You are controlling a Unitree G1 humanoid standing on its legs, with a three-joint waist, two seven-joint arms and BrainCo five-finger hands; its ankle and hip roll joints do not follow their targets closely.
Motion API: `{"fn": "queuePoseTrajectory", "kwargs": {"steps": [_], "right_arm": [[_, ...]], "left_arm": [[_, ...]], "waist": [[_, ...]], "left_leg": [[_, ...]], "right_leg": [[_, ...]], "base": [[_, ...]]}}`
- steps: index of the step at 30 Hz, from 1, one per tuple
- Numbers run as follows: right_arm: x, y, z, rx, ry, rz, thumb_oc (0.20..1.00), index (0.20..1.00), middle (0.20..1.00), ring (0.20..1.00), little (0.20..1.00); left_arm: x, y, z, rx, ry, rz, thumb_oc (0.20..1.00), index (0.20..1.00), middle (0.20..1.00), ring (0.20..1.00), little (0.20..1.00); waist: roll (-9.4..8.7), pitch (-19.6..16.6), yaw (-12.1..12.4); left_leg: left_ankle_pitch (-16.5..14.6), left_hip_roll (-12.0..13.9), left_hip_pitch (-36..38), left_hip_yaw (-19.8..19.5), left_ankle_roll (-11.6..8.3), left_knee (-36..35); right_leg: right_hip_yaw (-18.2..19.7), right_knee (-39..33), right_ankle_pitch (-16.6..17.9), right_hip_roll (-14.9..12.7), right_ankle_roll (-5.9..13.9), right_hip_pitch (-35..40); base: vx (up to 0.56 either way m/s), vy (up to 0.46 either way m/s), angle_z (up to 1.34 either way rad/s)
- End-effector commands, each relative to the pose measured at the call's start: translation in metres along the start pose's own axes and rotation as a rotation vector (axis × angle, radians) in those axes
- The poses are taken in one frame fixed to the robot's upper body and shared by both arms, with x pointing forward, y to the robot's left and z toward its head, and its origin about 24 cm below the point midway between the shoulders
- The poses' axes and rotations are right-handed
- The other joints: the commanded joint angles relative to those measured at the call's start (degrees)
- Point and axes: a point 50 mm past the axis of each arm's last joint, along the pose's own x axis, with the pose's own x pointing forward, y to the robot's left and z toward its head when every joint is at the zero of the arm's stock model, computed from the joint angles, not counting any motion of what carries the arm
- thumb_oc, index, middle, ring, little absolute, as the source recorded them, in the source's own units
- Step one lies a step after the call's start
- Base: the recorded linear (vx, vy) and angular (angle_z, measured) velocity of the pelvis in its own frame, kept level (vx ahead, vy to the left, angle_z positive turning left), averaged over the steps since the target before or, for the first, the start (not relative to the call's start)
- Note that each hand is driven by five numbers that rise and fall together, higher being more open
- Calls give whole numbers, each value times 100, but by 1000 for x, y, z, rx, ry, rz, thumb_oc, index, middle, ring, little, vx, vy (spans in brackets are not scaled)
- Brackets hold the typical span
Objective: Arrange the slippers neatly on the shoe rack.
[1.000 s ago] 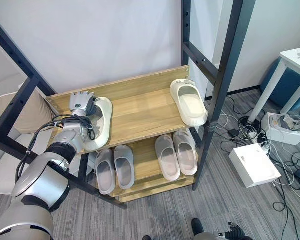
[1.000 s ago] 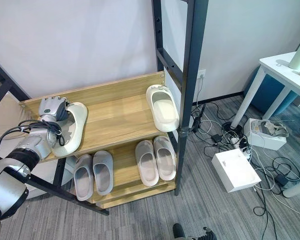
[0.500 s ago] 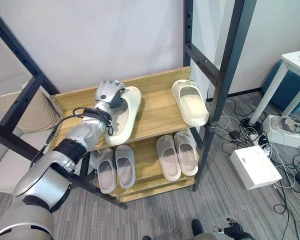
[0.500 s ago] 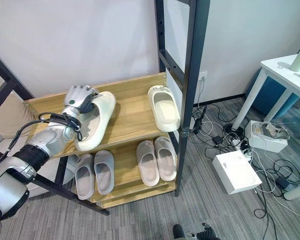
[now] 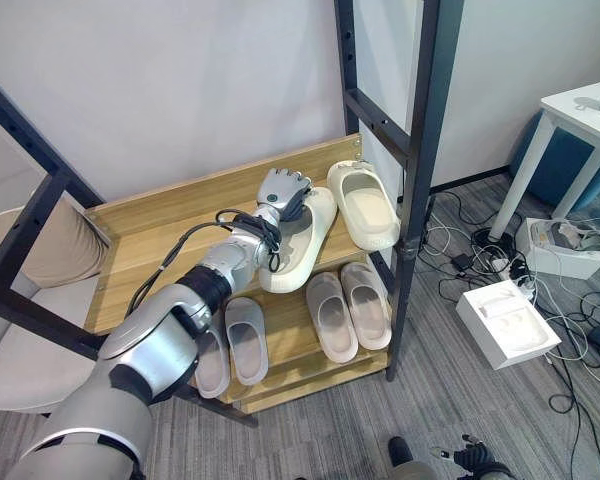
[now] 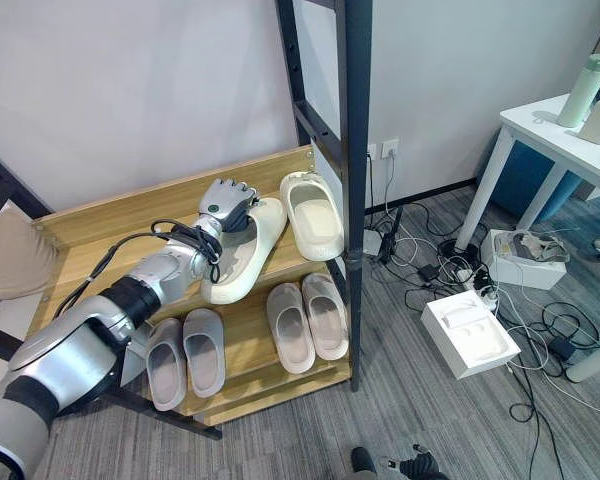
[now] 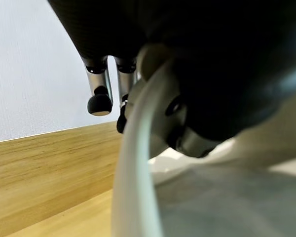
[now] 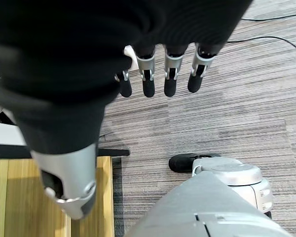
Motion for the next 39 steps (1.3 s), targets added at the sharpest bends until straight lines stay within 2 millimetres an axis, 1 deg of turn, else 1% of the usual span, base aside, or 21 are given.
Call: {"fn": "queuePoseTrajectory", "kwargs": {"steps": [1, 5, 9, 12, 13, 15, 16, 18, 23, 25, 30, 32, 39], "right_arm": [[3, -9, 8, 11, -17, -43, 1000, 1000, 1000, 1000, 1000], [2, -8, 2, 1, -3, -41, 1000, 1000, 1000, 1000, 1000], [2, -7, 1, 2, -3, -38, 1000, 1000, 1000, 1000, 1000], [1, -6, 0, 1, -1, -35, 1000, 1000, 1000, 1000, 1000], [2, -6, 1, 0, -1, -37, 1000, 1000, 1000, 1000, 1000], [2, -6, 2, 0, -1, -37, 1000, 1000, 1000, 1000, 1000], [1, -5, 1, 3, 4, -34, 1000, 1000, 1000, 1000, 1000], [2, -6, 2, 11, 2, -36, 1000, 1000, 1000, 1000, 1000], [3, -7, 7, 45, 1, -33, 1000, 1000, 1000, 1000, 1000], [3, -6, 9, 67, 2, -19, 1000, 1000, 1000, 1000, 1000], [3, -2, 12, 82, 0, 1, 1000, 1000, 1000, 1000, 1000], [3, 0, 13, 83, -4, 11, 1000, 1000, 1000, 1000, 1000], [4, 2, 15, 79, -1, 30, 1000, 1000, 1000, 1000, 1000]], "left_arm": [[24, 51, -34, 59, 148, 105, 200, 200, 200, 200, 200], [21, 47, -47, 65, 205, 70, 200, 200, 200, 200, 200], [23, 52, -48, 25, 227, 86, 200, 200, 200, 200, 200], [23, 52, -47, 25, 219, 93, 200, 200, 200, 200, 200], [24, 53, -44, 35, 209, 96, 1000, 1000, 1000, 1000, 1000], [25, 53, -41, 27, 203, 98, 1000, 1000, 1000, 1000, 1000], [27, 54, -33, 31, 174, 100, 1000, 1000, 1000, 1000, 1000], [29, 55, -26, 38, 142, 100, 1000, 1000, 1000, 1000, 1000], [36, 75, -6, 58, 33, 148, 1000, 1000, 1000, 1000, 1000], [37, 90, 1, 53, -17, 199, 1000, 1000, 1000, 1000, 1000], [35, 96, 5, 33, -48, 226, 1000, 1000, 1000, 1000, 1000], [34, 95, 7, 21, -53, 222, 1000, 1000, 1000, 1000, 1000], [31, 99, -1, -8, -38, 230, 1000, 1000, 1000, 1000, 1000]], "waist": [[-77, 155, -184], [-40, 124, -274], [-29, 116, -338], [-22, 103, -331], [-28, 106, -309], [-31, 109, -300], [-41, 106, -264], [-57, 99, -223], [-101, 102, -55], [-142, 97, 59], [-190, 86, 154], [-205, 82, 193], [-246, 63, 283]], "left_leg": [[-298, 71, 395, -45, -194, 9], [-300, 86, 403, 19, -203, 9], [-301, 90, 384, 59, -206, 9], [-309, 91, 381, 58, -204, 9], [-308, 94, 384, 43, -204, 9], [-308, 95, 387, 28, -206, 9], [-307, 88, 396, -17, -207, 9], [-304, 84, 410, -70, -202, 9], [-284, 65, 396, -226, -194, 9], [-272, 45, 378, -330, -184, 9], [-256, 31, 349, -437, -176, 9], [-252, 18, 341, -462, -174, 9], [-252, 2, 323, -517, -165, 9]], "right_leg": [[-203, 3, -500, 243, 115, 400], [-135, 3, -483, 264, 110, 355], [-96, 3, -466, 276, 114, 313], [-91, 3, -465, 282, 112, 305], [-107, 3, -476, 282, 107, 324], [-124, 3, -481, 283, 103, 335], [-159, 3, -500, 281, 95, 383], [-208, 3, -521, 281, 88, 429], [-368, 3, -568, 254, 82, 525], [-447, 3, -583, 243, 71, 566], [-527, 3, -595, 233, 57, 603], [-552, 3, -593, 230, 57, 608], [-613, 3, -592, 214, 57, 619]], "base": [[9, -9, -21], [22, -9, -19], [5, -6, -4], [3, -4, -1], [0, 0, 0], [0, 0, 0], [0, 0, 0], [3, -10, 2], [-9, -14, 10], [-27, -16, 16], [-22, -9, 18], [-14, -3, 18], [-1, 0, 3]]}}
